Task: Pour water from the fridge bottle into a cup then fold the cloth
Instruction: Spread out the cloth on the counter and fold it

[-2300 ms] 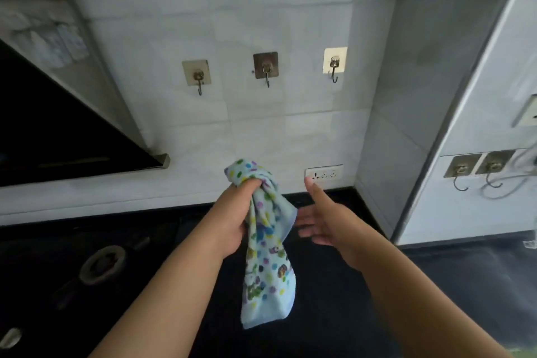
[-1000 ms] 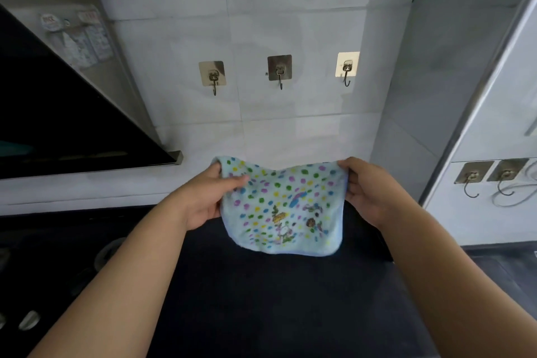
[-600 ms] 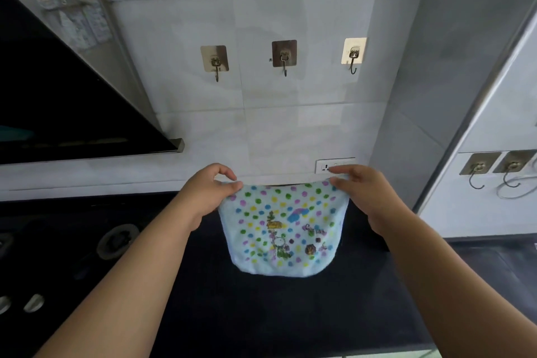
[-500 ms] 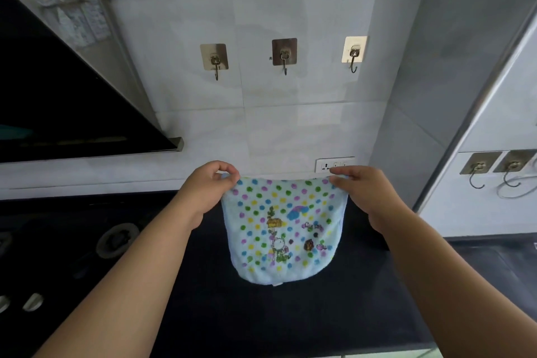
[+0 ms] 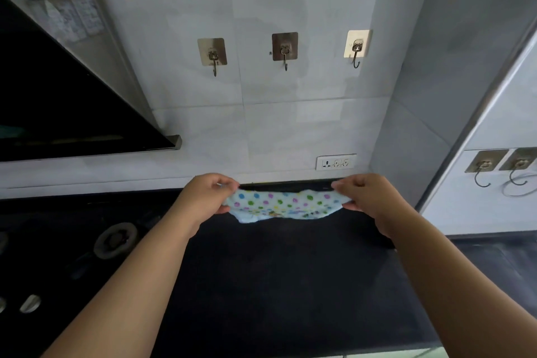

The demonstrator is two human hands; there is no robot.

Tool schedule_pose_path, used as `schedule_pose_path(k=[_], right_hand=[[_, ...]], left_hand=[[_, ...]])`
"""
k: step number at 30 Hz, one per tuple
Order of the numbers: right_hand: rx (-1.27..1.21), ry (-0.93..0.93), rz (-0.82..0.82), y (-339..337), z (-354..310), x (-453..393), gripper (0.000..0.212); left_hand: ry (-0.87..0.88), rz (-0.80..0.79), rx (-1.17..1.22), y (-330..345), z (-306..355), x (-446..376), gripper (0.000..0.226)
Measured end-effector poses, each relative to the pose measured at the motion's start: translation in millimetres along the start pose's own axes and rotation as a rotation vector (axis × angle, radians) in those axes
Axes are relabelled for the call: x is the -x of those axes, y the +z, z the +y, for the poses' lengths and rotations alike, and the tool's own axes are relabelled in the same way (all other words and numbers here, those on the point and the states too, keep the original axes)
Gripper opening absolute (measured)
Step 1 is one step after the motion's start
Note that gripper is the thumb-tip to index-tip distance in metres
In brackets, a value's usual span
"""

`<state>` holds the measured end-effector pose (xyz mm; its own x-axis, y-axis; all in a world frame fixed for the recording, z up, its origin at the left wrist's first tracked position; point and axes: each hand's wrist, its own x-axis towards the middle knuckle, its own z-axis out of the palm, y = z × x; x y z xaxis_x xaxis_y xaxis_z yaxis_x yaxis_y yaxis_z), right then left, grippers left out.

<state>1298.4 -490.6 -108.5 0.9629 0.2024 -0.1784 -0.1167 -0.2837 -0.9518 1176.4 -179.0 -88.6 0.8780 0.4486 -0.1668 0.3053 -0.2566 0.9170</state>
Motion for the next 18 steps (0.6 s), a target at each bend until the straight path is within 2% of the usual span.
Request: schedule_pose_path(k=[4,9,13,18], right_hand=[[0.124,0.058,0.019,5,16,1,0.006],[0.142,0.103,0.052,16,26,-11,0.011],[0.137,0.056,0.087,21,27,-25,0.016],[-0.034,-0.019,0.144,21,21,-35,0.022]], left_hand=[[-0.084,-0.042,-0.045,8,-22,-2,0.012],[-0.134,-0.040,-0.051,18,-39,-14,0.013],[-0.031,0.022,-0.025,22,-31,-25,0.017],[0.150,0.124,0.057,22,-14,-29,0.016]])
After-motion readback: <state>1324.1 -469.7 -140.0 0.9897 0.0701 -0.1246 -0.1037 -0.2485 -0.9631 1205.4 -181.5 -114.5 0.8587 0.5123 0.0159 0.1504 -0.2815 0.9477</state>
